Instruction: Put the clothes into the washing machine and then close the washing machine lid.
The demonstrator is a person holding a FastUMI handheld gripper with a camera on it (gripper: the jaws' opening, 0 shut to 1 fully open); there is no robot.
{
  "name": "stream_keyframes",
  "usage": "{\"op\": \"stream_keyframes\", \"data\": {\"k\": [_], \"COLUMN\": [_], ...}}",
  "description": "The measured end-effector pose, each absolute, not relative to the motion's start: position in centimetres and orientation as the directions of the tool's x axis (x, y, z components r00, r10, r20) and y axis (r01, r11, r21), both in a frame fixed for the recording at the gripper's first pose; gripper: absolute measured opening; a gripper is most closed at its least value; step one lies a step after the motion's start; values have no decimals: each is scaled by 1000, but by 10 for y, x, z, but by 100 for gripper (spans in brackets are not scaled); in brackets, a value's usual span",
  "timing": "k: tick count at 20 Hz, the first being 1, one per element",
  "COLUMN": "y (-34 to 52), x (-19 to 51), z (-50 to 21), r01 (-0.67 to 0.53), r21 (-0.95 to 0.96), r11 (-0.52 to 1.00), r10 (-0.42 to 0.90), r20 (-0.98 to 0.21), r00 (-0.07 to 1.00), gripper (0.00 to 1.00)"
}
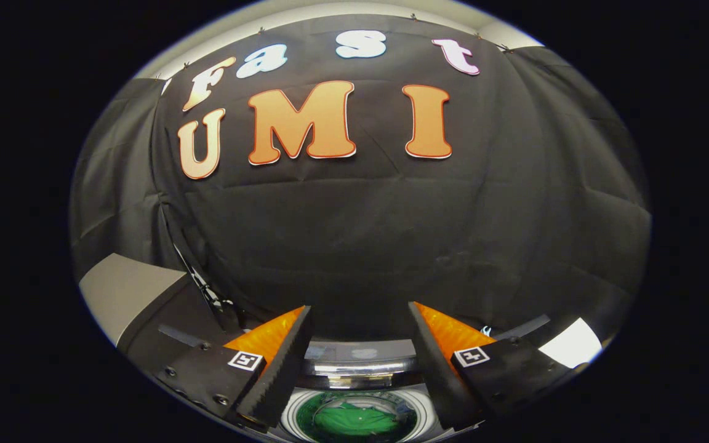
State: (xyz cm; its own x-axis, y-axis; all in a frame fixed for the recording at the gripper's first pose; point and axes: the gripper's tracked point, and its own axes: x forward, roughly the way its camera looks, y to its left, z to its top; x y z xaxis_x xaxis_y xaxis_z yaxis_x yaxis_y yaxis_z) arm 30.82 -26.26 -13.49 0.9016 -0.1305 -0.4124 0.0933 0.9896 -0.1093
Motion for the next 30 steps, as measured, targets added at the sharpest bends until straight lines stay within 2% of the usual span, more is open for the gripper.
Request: {"op": "stream_keyframes", "data": {"k": [6, 10, 17, 22, 30], "y": [-259, -251, -252, -245, -213], "x": [269, 244, 238, 233, 187], "z": [-149, -175, -183, -169, -104], "r01": [100, 98, 84, 42, -102], "r21": [-88, 43, 5, -17, -44], "r11": [991, 994, 996, 999, 994], "r10": [-128, -62, -70, -45, 85], "r20": [-434, -509, -507, -462, -292], "r00": [892, 859, 859, 886, 953], "gripper": [98, 99, 99, 99, 98]}}
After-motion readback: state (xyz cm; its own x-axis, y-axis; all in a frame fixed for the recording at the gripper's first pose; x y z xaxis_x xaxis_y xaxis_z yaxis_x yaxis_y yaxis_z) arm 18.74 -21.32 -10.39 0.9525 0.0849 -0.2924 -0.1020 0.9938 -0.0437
